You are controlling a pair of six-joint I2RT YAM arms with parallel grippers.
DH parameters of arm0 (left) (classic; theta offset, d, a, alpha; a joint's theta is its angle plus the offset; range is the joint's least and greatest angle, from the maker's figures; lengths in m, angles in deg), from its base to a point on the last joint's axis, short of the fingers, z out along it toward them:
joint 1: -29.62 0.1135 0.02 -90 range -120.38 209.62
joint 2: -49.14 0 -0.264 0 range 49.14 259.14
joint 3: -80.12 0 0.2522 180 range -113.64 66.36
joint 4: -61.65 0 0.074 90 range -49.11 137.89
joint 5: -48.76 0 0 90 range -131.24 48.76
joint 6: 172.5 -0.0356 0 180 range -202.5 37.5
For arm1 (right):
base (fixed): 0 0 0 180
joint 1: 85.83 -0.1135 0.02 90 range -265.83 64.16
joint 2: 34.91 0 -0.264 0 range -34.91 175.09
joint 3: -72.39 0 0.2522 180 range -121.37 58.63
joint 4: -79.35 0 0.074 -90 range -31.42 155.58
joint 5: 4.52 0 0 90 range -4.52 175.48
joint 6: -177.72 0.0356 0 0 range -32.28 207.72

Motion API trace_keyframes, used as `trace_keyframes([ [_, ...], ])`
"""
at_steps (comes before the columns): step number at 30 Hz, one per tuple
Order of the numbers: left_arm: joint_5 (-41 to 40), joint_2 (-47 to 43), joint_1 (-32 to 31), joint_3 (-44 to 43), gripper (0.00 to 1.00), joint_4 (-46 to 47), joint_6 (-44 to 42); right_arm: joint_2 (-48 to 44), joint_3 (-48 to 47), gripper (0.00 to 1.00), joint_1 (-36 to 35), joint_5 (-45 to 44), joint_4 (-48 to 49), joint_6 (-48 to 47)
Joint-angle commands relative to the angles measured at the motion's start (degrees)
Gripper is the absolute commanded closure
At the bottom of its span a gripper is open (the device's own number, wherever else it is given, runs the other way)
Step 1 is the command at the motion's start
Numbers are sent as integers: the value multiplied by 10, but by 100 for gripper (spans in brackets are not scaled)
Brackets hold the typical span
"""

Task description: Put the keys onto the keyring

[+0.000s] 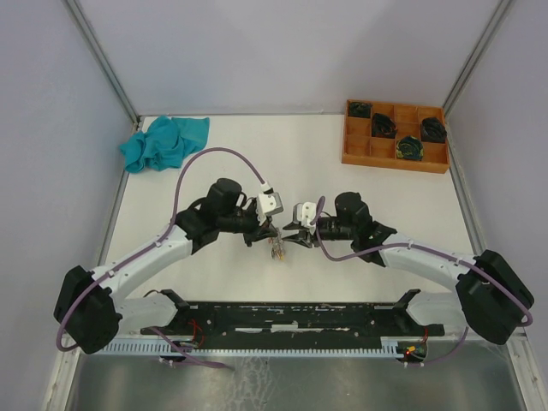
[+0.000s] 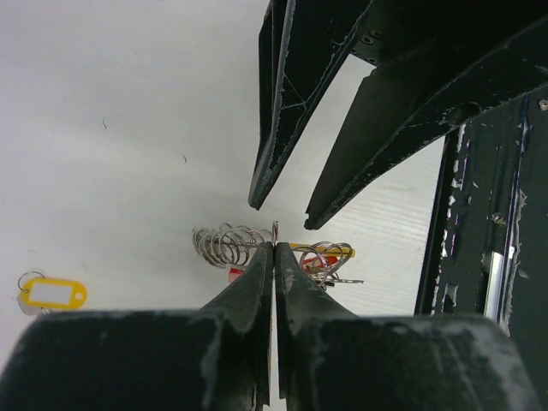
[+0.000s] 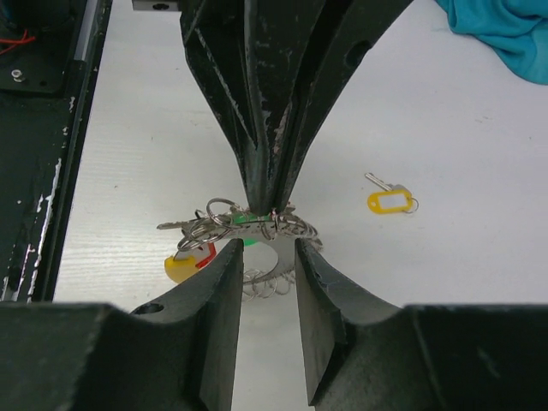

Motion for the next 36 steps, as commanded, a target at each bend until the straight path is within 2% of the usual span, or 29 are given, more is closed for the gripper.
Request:
trace_keyframes([
  [1, 11, 6, -4, -37, 97, 0, 4, 9, -20, 63, 2, 1, 68, 18],
  [13, 28, 7, -9, -39, 97, -4, -1, 46, -31, 75, 2, 29, 84, 32],
  [20, 44, 7, -9, -36, 97, 1, -3, 58, -33, 79, 2, 41, 98, 41],
  [22, 45, 6, -9, -35, 97, 2, -4, 60, -32, 86, 2, 42, 104, 45],
  [24, 47, 5, -9, -34, 97, 4, -3, 59, -29, 97, 2, 40, 114, 50],
  [25, 46, 3, -8, -35, 97, 5, -2, 58, -25, 99, 2, 37, 122, 54],
  [33, -25, -52, 9, -16, 70, 40, 68, 33, 17, 99, 20, 20, 219, 112],
  [36, -61, -85, 9, 5, 63, 55, 96, 27, 28, 99, 23, 19, 238, 119],
])
